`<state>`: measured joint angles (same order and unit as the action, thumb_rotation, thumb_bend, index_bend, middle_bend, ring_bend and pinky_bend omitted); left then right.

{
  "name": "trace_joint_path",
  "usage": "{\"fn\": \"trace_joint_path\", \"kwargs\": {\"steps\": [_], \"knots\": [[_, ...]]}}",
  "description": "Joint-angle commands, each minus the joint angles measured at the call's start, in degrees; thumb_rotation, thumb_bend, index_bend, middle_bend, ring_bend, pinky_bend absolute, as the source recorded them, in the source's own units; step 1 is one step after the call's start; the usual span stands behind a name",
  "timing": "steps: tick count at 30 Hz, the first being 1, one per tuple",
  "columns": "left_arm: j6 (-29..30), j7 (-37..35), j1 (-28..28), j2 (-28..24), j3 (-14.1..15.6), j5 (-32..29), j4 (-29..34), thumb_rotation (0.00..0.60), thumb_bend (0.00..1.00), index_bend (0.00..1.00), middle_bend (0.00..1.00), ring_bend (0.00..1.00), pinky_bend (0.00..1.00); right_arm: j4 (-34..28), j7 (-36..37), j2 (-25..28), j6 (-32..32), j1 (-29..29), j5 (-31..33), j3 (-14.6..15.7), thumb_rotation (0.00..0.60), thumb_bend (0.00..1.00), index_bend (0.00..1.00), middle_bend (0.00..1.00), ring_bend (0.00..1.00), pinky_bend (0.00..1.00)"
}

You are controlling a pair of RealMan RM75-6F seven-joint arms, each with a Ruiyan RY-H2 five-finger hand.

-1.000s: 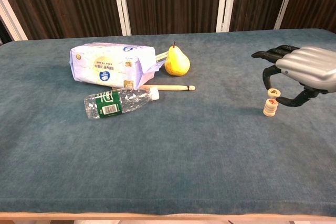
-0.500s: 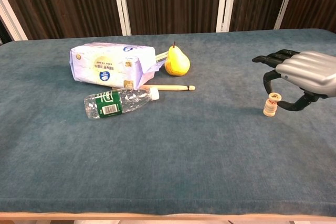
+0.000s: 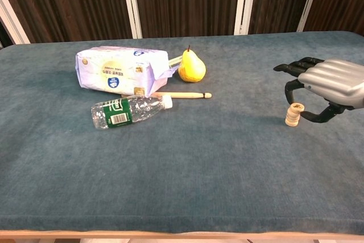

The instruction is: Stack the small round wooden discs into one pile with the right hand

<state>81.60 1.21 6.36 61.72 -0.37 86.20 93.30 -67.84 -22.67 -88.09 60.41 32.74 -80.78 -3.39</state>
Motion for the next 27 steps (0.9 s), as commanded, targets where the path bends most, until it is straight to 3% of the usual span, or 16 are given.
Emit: {"fn": "trace_joint_path", "kwargs": {"steps": [1, 11, 13, 15, 16, 20, 25, 27], "knots": [[0.1, -0.1, 0.0, -0.1, 0.0, 0.0, 0.0, 0.600, 0.50, 0.00, 0.00, 0.00, 0.01, -0.2, 0.3, 0.2, 0.1, -0.1, 0.0, -0.1, 0.600, 0.50, 0.51, 0.04, 0.00, 0.00], [0.2, -0.4, 0.0, -0.1, 0.0, 0.3, -0.1, 0.600, 0.50, 0.00, 0.00, 0.00, 0.01, -2.9, 1.5, 1.8, 2.2, -1.1, -0.7, -0.1, 0.600, 0.50, 0.43, 0.04, 0.00, 0.00], [0.2, -0.5, 0.0, -0.1, 0.1, 0.4, -0.1, 0.600, 0.50, 0.00, 0.00, 0.00, 0.01, -5.3, 2.2, 3.1, 4.5, -2.5, -1.3, 0.2, 0.600, 0.40, 0.40, 0.04, 0.00, 0.00], [0.3, -0.4, 0.0, -0.1, 0.1, 0.4, -0.2, 0.600, 0.50, 0.00, 0.00, 0.00, 0.03, -11.3, 3.0, 5.7, 9.4, -5.7, -3.0, 1.7, 0.600, 0.25, 0.32, 0.03, 0.00, 0.00], [0.3, -0.3, 0.0, -0.1, 0.0, 0.4, -0.2, 0.600, 0.50, 0.00, 0.00, 0.00, 0.04, -13.9, 3.7, 6.7, 12.6, -7.4, -5.0, 2.8, 0.600, 0.22, 0.29, 0.02, 0.00, 0.00], [0.4, -0.1, 0.0, -0.1, 0.4, 1.3, -0.1, 0.600, 0.50, 0.00, 0.00, 0.00, 0.06, -20.6, 0.8, 10.3, 24.5, -15.3, -12.2, 8.6, 0.600, 0.20, 0.22, 0.01, 0.00, 0.00], [1.0, -1.2, -0.1, -0.3, 1.0, 3.0, -0.2, 0.600, 0.50, 0.00, 0.00, 0.00, 0.06, -24.9, 2.7, 12.8, 29.7, -21.4, -12.4, 11.5, 0.600, 0.20, 0.00, 0.00, 0.00, 0.00], [1.2, -1.3, -0.1, -0.3, 1.1, 3.2, -0.4, 0.600, 0.50, 0.00, 0.00, 0.00, 0.06, -24.5, 2.8, 13.4, 30.1, -22.3, -13.0, 11.9, 0.600, 0.20, 0.00, 0.00, 0.00, 0.00]]}}
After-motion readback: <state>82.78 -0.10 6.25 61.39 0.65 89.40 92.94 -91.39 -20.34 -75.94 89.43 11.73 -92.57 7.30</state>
